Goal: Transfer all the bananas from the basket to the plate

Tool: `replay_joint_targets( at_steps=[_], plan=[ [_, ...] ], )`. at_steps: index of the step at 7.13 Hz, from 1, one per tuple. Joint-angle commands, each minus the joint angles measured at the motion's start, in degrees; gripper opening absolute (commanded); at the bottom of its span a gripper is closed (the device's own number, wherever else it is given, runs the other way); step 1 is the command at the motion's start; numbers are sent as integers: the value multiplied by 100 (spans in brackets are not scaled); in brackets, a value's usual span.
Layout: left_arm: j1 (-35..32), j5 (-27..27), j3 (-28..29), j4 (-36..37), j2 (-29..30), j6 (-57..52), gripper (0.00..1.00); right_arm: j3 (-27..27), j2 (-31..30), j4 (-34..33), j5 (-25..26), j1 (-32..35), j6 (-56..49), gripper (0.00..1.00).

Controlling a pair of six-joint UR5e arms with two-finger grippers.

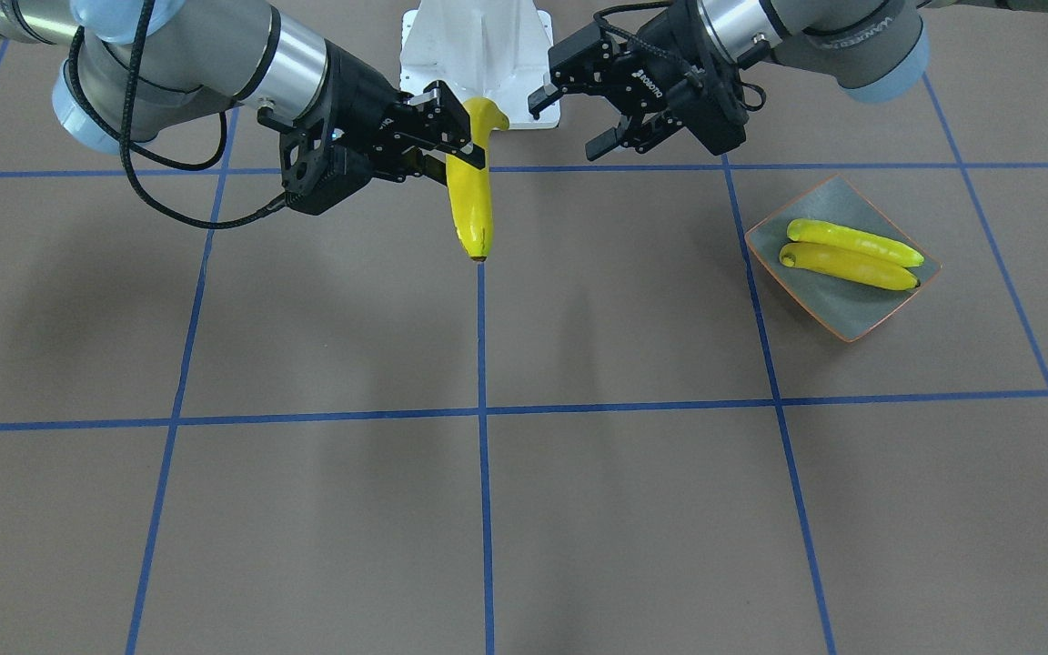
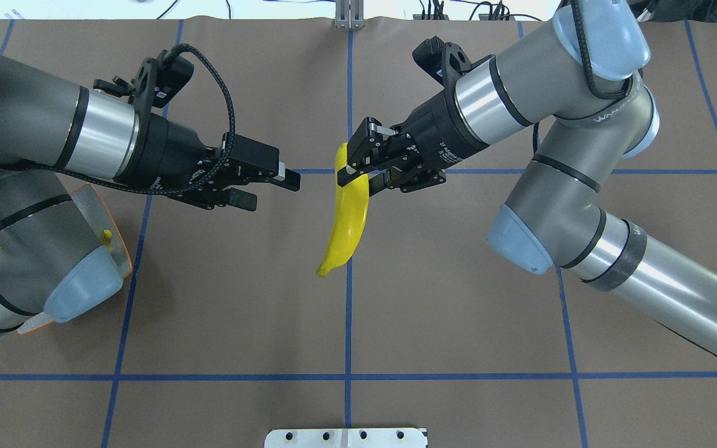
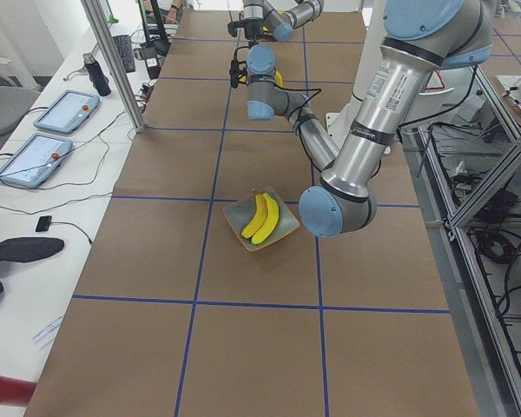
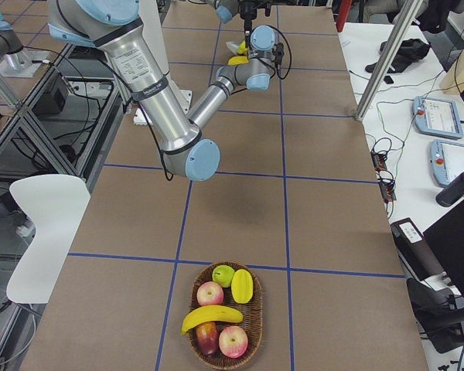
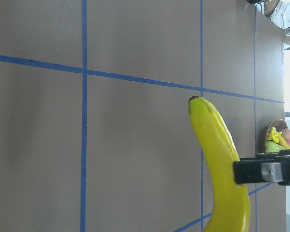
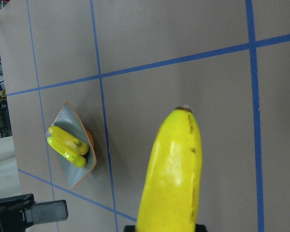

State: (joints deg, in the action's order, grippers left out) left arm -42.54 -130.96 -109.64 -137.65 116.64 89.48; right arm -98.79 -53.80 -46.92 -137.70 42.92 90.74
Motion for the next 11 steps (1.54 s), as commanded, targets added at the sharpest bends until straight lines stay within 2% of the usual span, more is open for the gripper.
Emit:
replay_joint_targets(
  at_steps=[1,3,5,11],
  plan=[
    [193,0,13,-427,34,9,99,88,36,402,-124,-39,14,0],
    [255,0,109,-569,87,-53,98,88,71,420,-301,-38,40,0],
    [430,0,355,-1077,131,-44,97,70,106,525,-389,-30,75,0],
    [633,44,294,-1088,280,9,98,17,151,552,-284,-30,66,0]
  ],
)
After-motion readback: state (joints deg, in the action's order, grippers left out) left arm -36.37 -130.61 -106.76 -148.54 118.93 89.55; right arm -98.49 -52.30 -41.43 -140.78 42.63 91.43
